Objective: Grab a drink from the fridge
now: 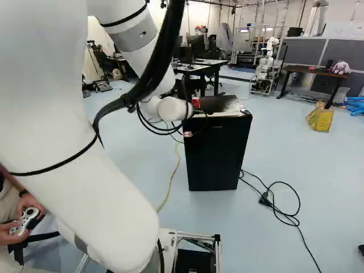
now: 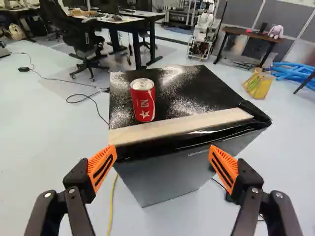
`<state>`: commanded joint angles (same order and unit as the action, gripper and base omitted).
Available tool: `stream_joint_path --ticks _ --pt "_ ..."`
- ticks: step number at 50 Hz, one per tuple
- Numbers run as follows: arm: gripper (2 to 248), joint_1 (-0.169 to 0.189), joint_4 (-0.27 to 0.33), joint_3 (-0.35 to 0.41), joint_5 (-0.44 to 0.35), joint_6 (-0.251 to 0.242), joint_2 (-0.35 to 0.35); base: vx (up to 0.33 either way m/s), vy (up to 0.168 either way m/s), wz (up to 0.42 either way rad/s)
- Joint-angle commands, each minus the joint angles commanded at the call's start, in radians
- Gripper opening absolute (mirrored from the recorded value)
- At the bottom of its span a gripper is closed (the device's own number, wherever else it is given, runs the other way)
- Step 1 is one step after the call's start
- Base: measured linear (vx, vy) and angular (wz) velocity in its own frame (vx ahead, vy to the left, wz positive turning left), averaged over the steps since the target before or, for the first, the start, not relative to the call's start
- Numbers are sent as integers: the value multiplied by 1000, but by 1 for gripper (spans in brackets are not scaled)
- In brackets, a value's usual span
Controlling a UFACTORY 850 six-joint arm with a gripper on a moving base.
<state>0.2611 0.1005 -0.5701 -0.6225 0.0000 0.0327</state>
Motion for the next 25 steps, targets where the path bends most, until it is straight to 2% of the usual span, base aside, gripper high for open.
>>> stream_joint_path --ticks 25 --pt "247 0 32 -1 -213 0 59 0 0 0"
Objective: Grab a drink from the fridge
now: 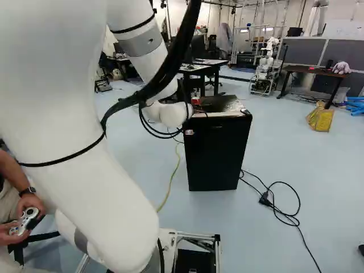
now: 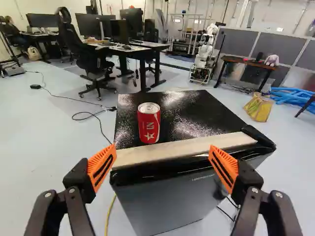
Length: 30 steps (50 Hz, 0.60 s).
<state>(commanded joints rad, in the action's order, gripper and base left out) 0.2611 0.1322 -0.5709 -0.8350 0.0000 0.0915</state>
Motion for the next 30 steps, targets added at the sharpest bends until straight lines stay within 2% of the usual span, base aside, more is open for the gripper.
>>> stream_joint_path --ticks 30 --pt "247 -6 2 -9 -174 0 78 0 0 0"
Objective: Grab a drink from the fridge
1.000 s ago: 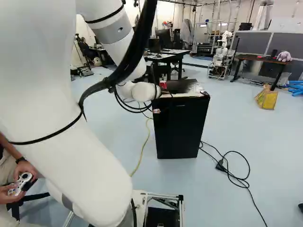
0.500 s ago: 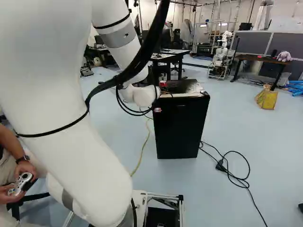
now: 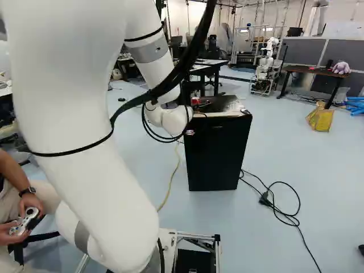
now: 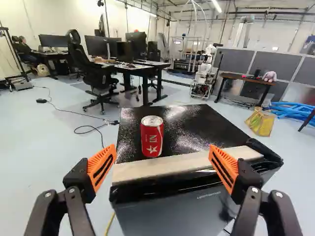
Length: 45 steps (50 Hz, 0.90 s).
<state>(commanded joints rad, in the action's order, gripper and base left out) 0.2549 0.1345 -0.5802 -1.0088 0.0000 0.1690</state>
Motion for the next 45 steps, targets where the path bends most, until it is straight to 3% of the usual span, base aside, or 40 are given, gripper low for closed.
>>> stream_joint_path --ticks 45 --pt "247 -32 0 -120 -25 0 193 0 0 0"
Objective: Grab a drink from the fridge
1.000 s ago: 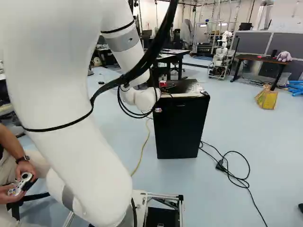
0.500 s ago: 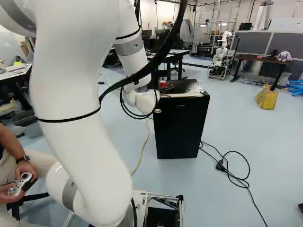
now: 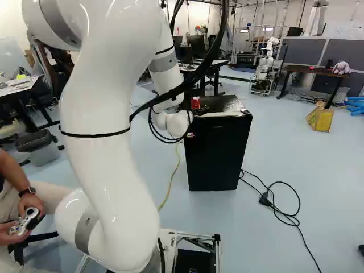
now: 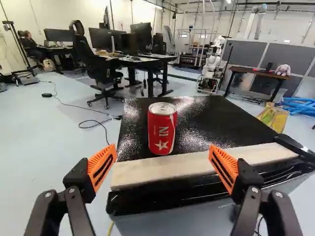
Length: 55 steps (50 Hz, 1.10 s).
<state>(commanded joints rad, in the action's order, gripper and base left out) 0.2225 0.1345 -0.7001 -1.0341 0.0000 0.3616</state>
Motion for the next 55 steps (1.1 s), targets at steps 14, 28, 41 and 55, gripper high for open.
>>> stream_joint_path --ticks 14,28,41,55 --pt "247 -7 0 -54 0 0 45 0 0 0" --pt "247 -13 0 -110 0 0 89 0 0 0" --pt "247 -17 0 -154 0 0 123 0 0 0" --pt "247 -20 0 -186 0 0 147 0 0 0"
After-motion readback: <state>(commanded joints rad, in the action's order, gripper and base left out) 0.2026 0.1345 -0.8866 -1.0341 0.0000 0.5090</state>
